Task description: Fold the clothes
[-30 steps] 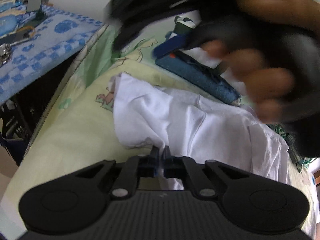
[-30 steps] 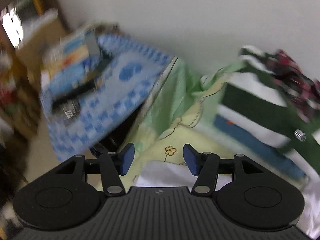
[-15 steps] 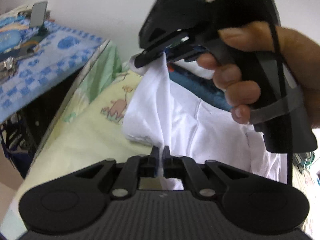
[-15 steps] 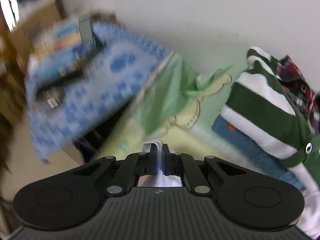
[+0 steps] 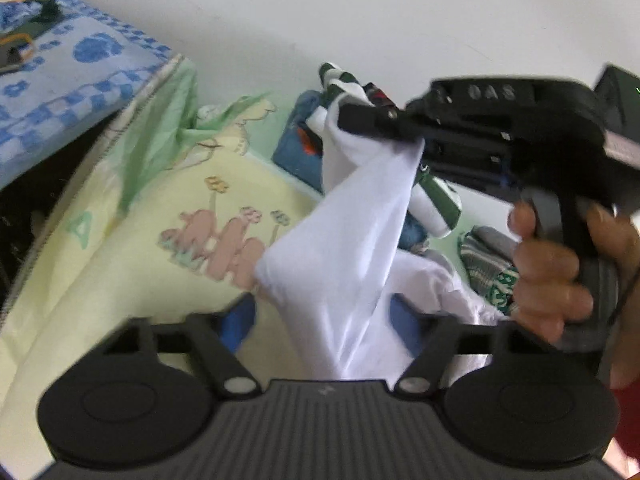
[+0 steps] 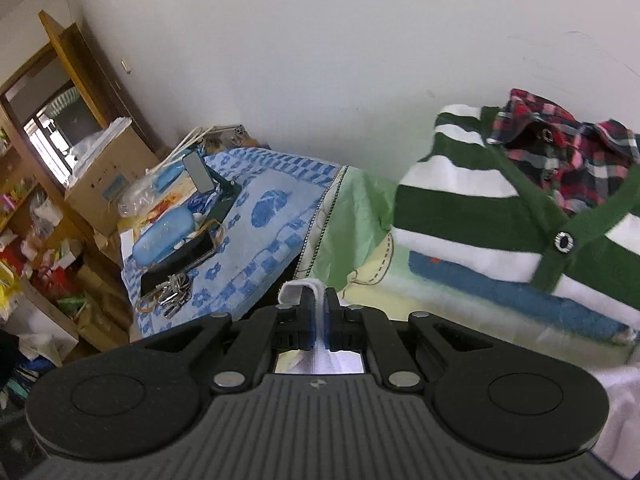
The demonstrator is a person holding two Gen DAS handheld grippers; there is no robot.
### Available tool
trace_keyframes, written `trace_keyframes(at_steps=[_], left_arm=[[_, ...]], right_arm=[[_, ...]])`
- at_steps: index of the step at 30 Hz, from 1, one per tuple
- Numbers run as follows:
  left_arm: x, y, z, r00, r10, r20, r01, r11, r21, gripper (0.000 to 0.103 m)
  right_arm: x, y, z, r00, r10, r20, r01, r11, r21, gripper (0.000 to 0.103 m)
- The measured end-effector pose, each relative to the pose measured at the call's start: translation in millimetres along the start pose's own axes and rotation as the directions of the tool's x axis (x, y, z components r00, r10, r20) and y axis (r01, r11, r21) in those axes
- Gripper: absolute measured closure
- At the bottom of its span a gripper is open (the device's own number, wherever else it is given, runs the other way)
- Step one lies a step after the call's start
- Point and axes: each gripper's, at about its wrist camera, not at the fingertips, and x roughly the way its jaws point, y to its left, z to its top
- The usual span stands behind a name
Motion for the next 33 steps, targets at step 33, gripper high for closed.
trace_keyframes(at_steps=[33], left_arm=[[65.6, -197.1, -98.4, 0.977, 0.212, 0.007, -0.156, 0.692, 0.705, 0.103]], right_arm=[[-140.9, -174.0, -100.7, 0.934, -0.188, 0.304, -0.015, 0.83, 0.557, 0.1]])
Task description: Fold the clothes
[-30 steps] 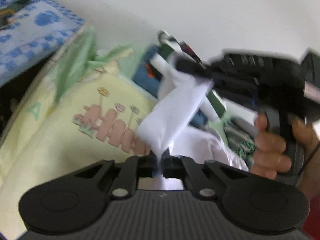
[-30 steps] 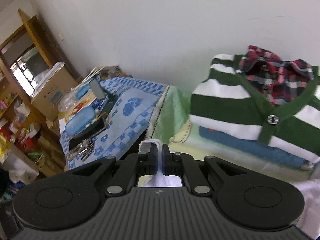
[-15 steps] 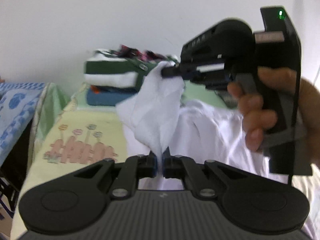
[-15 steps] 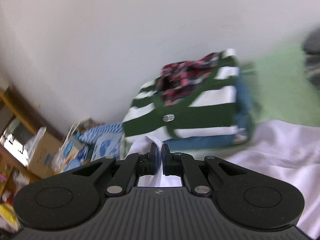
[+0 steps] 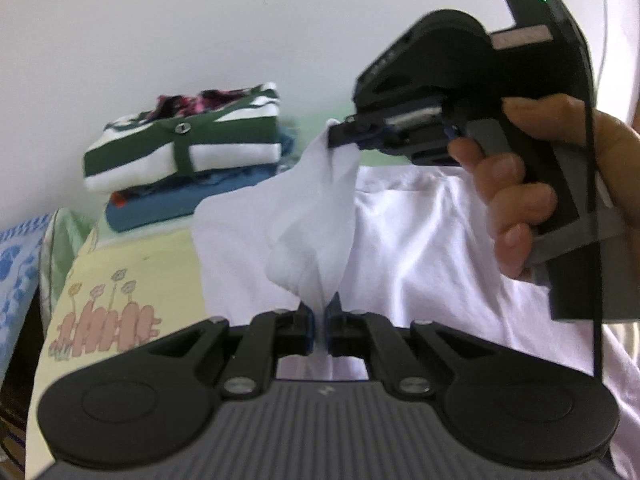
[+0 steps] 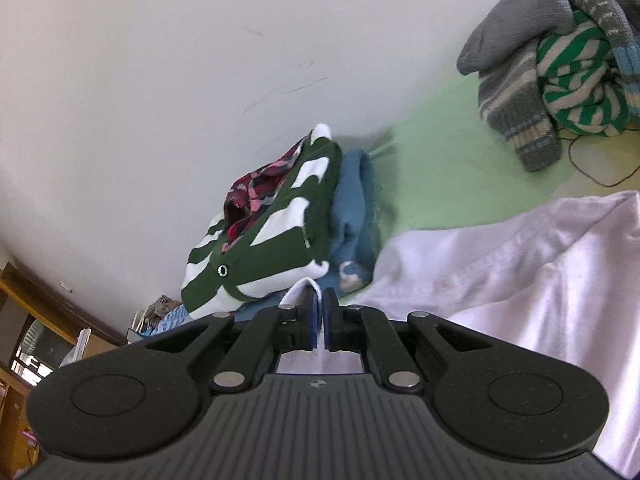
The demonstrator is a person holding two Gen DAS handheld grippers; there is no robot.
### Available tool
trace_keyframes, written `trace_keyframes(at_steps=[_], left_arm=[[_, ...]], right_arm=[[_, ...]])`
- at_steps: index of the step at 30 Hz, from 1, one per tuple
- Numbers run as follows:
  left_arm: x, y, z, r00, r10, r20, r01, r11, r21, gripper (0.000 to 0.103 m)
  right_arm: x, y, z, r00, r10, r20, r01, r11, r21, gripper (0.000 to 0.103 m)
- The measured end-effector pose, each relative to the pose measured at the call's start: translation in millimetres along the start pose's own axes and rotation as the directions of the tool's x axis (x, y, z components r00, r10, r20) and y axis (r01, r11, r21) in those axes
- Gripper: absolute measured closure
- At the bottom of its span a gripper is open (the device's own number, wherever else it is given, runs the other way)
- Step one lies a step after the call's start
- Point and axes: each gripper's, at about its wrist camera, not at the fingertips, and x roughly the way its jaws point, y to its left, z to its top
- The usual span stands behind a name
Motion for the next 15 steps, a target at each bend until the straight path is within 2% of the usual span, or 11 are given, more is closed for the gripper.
trace_keyframes(at_steps=[12, 15], left_arm=[[5.4, -44.8, 0.8, 1.0, -0.012, 0.001, 0.012, 0.991, 0.13, 0.101], [7.3, -54.7, -0.2, 1.0, -0.011, 0.0, 0.011, 0.986, 0.168, 0.092]], right_arm=[[-27.6, -49.7, 4.3, 0.999, 0.024, 0.045, -0.029, 0.995, 0.097, 0.1], [-38.1, -61.1, 4.3, 0.996, 0.05, 0.074, -0.058, 0.991, 0.118, 0.101]])
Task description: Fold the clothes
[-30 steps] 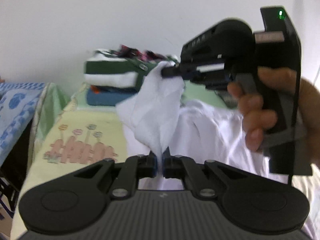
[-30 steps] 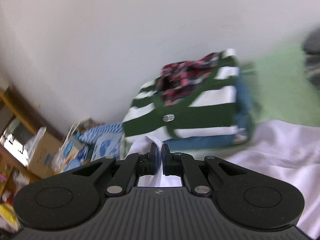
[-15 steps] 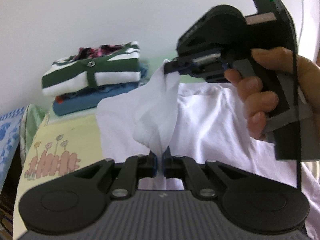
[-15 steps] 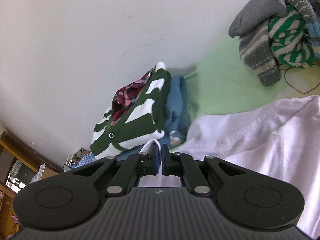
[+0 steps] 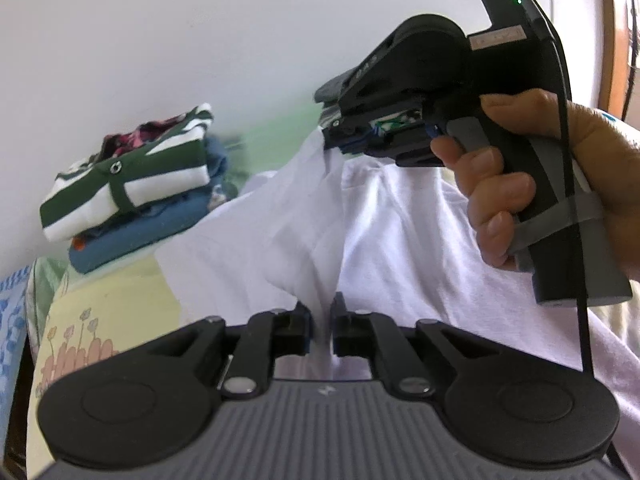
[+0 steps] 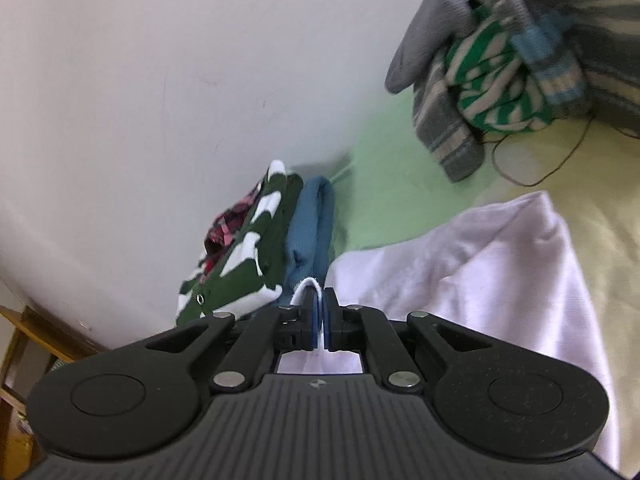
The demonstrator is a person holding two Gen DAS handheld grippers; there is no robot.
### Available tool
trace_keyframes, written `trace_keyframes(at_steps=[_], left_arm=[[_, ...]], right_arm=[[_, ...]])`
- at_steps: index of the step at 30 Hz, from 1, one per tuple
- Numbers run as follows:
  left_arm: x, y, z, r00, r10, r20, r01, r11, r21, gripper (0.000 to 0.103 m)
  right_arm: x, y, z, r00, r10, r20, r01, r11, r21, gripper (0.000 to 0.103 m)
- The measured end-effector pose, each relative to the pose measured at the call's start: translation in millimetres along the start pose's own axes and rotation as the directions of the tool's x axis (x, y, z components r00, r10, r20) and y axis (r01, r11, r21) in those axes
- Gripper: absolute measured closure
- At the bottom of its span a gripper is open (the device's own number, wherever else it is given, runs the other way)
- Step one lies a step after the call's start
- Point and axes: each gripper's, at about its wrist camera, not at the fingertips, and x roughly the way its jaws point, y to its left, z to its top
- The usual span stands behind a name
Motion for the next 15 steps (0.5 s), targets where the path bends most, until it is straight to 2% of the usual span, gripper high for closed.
trace_keyframes(at_steps=[4, 6, 7, 9, 10, 11, 12, 13, 15], left_arm=[[10.4, -17.2, -5.8, 1.0, 0.016, -0.021, -0.015, 0.997, 0.081, 0.088], [7.7, -23.4, -10.2, 1.0, 0.029, -0.003, -0.028, 0.992, 0.127, 0.088], [4.7, -24.1, -11.3, 1.0, 0.024, 0.003, -0.025, 0.99, 0.136, 0.082], [-3.9, -19.0, -12.8, 1.0, -0.001, 0.008, 0.0, 0.993, 0.116, 0.069], [-9.1, -15.3, -14.0, 1.0, -0.013, 0.011, 0.012, 0.995, 0.103, 0.063], [-14.7, -11.3, -15.6, 1.0, -0.024, 0.014, 0.023, 0.996, 0.09, 0.059], [-21.1, -7.1, -17.9, 0.999, -0.035, 0.02, 0.033, 0.996, 0.08, 0.053], [-27.3, -3.9, -20.7, 0.999, -0.042, 0.025, 0.04, 0.996, 0.08, 0.047], [-37.9, 0.2, -26.1, 0.998, -0.051, 0.033, 0.048, 0.995, 0.088, 0.047]], right_arm=[[-3.5, -11.9, -1.5, 0.999, -0.041, -0.004, 0.041, 0.999, 0.011, 0.099], [-4.8, -14.1, -4.3, 0.995, -0.1, -0.009, 0.1, 0.995, -0.025, 0.092], [-6.7, -13.5, -5.9, 0.99, -0.144, -0.002, 0.144, 0.988, -0.053, 0.087], [-17.7, -10.6, -10.0, 0.988, -0.152, 0.019, 0.153, 0.984, -0.09, 0.084], [-23.6, -7.2, -13.0, 0.989, -0.149, 0.017, 0.149, 0.983, -0.111, 0.077], [-26.8, -3.2, -17.0, 0.987, -0.158, 0.004, 0.157, 0.978, -0.141, 0.066], [-28.5, 2.0, -22.5, 0.985, -0.17, -0.016, 0.165, 0.969, -0.184, 0.062], [-29.9, 7.6, -28.4, 0.982, -0.183, -0.037, 0.17, 0.958, -0.229, 0.061], [-31.4, 15.7, -39.1, 0.973, -0.23, -0.036, 0.206, 0.925, -0.32, 0.061]])
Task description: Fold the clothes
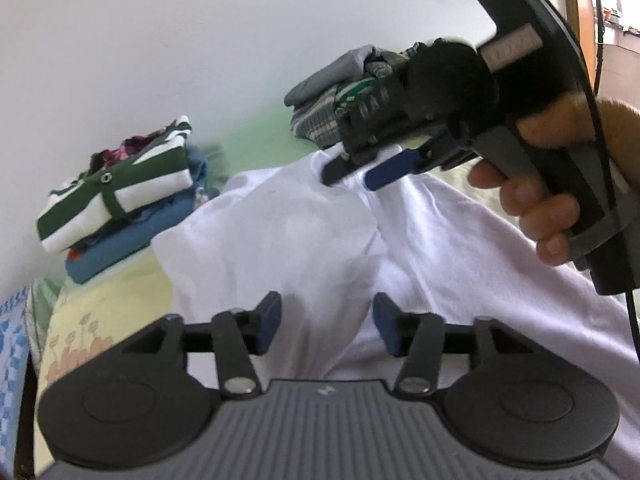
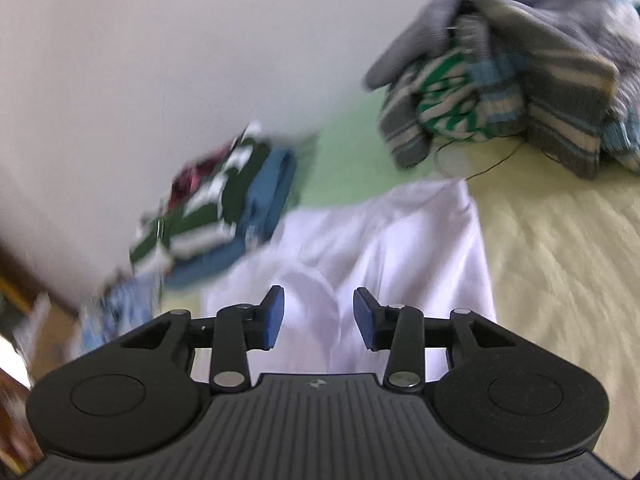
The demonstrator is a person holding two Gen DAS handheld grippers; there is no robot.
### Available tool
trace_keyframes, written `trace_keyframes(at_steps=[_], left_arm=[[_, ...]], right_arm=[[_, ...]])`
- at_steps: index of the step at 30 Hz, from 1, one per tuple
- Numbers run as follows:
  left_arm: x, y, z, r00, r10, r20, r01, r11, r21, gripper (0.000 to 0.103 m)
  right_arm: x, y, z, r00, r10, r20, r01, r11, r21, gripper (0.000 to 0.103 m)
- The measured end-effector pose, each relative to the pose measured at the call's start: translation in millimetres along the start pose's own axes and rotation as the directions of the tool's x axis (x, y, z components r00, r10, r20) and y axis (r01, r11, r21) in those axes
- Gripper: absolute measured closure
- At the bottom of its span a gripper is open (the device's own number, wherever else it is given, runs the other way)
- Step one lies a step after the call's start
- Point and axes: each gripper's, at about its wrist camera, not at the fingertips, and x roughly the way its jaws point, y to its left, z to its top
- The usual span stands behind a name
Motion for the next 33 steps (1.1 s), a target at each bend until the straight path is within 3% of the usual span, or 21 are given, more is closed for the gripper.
trace_keyframes(at_steps=[3, 7, 11, 12, 14, 15, 16, 17, 18, 20, 22, 26, 28, 30, 32, 33], left_arm=[[-11.7, -0.7, -5.3, 0.999, -0.037, 0.014, 0.037, 0.999, 0.024, 0.044], [-9.6, -11.1, -3.0, 0.999, -0.026, 0.046, 0.021, 0.995, 0.098, 0.043], [11.9, -22.7, 6.5, 0.999, -0.036, 0.031, 0.032, 0.991, 0.133, 0.041], [15.4, -24.9, 8.2, 0.999, -0.044, 0.024, 0.04, 0.991, 0.131, 0.045], [22.2, -29.1, 11.6, 0.998, -0.059, 0.009, 0.057, 0.99, 0.127, 0.062], [25.7, -31.3, 13.3, 0.998, -0.067, 0.001, 0.066, 0.99, 0.125, 0.077], [27.4, -32.7, 15.0, 0.998, -0.07, -0.002, 0.07, 0.99, 0.12, 0.086], [27.4, -33.9, 16.3, 0.998, -0.067, 0.001, 0.066, 0.991, 0.117, 0.088], [27.0, -35.1, 17.5, 0.998, -0.062, 0.007, 0.06, 0.991, 0.118, 0.092], [25.7, -34.8, 20.1, 0.998, -0.067, 0.015, 0.065, 0.993, 0.101, 0.092], [26.5, -35.6, 21.8, 0.996, -0.083, 0.014, 0.081, 0.993, 0.084, 0.092], [33.5, -46.2, 16.7, 0.997, -0.071, -0.001, 0.071, 0.991, 0.113, 0.089], [27.2, -43.6, 15.5, 0.997, -0.078, 0.006, 0.077, 0.992, 0.102, 0.074], [16.2, -33.0, 13.8, 0.996, -0.093, 0.01, 0.092, 0.994, 0.06, 0.07], [1.1, -17.6, 9.8, 0.995, -0.097, 0.024, 0.097, 0.995, 0.007, 0.067], [-6.0, -9.0, 6.3, 0.995, -0.091, 0.03, 0.092, 0.996, -0.024, 0.063]], right_arm=[[-12.7, 4.9, -8.3, 0.992, -0.103, 0.072, 0.108, 0.993, -0.057, 0.06], [-20.2, -11.6, -4.3, 0.99, -0.089, 0.112, 0.084, 0.995, 0.048, 0.058], [0.9, -3.0, 4.5, 0.996, -0.059, 0.074, 0.059, 0.998, -0.002, 0.058], [8.6, 0.7, 6.3, 0.996, -0.055, 0.067, 0.057, 0.998, -0.024, 0.058], [23.5, 6.7, 9.9, 0.997, -0.05, 0.058, 0.054, 0.997, -0.06, 0.06], [30.7, 8.5, 11.7, 0.997, -0.049, 0.057, 0.053, 0.996, -0.074, 0.062], [35.9, 9.5, 13.3, 0.998, -0.05, 0.043, 0.054, 0.995, -0.087, 0.075], [40.7, 10.3, 14.9, 0.998, -0.052, 0.025, 0.055, 0.993, -0.101, 0.098], [43.4, 10.4, 16.5, 0.998, -0.06, 0.011, 0.061, 0.993, -0.102, 0.098], [32.9, 8.9, 17.4, 0.999, -0.02, 0.049, 0.024, 0.996, -0.091, 0.098], [22.4, 6.2, 18.7, 0.995, -0.029, 0.095, 0.036, 0.997, -0.074, 0.098], [33.4, -8.2, 13.6, 0.989, -0.133, 0.058, 0.136, 0.989, -0.058, 0.098], [36.9, -8.5, 11.0, 0.99, -0.133, 0.04, 0.136, 0.988, -0.078, 0.097], [32.6, -4.1, 15.9, 0.988, -0.149, 0.043, 0.153, 0.983, -0.098, 0.094], [21.8, 7.7, 22.4, 0.98, -0.174, 0.094, 0.185, 0.974, -0.129, 0.081], [15.8, 15.8, 25.7, 0.978, -0.163, 0.127, 0.182, 0.971, -0.156, 0.079]])
